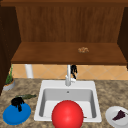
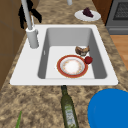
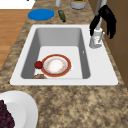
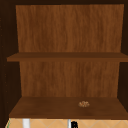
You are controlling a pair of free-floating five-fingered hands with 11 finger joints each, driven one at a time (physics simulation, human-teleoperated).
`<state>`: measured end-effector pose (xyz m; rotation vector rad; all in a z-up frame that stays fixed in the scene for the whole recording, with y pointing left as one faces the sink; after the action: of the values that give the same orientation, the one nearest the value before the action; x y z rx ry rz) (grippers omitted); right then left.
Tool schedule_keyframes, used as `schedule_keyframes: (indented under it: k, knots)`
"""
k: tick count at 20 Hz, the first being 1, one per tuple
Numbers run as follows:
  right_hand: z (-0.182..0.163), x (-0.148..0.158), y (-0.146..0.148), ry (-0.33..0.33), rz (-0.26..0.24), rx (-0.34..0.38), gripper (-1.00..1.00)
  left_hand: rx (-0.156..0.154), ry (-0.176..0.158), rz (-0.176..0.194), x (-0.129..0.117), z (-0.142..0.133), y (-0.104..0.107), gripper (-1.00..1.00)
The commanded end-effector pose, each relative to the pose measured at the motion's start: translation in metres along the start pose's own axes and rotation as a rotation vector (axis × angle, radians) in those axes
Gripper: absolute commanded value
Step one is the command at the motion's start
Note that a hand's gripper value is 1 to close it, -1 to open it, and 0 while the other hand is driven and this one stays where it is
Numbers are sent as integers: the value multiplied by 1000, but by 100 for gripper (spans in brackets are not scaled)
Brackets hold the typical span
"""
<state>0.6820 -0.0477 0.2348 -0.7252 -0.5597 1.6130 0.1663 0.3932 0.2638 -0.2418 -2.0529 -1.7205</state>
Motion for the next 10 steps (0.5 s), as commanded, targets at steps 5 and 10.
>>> schedule_keyframes:
  k: [5, 10]
  knots:
    - [18, -17, -12, 6, 101, -7, -100, 0, 0, 0, 0, 0, 0, 0]
    - [-1, -27, -2, -60, 40, 49, -100, 0, 0, 0, 0, 0, 0, 0]
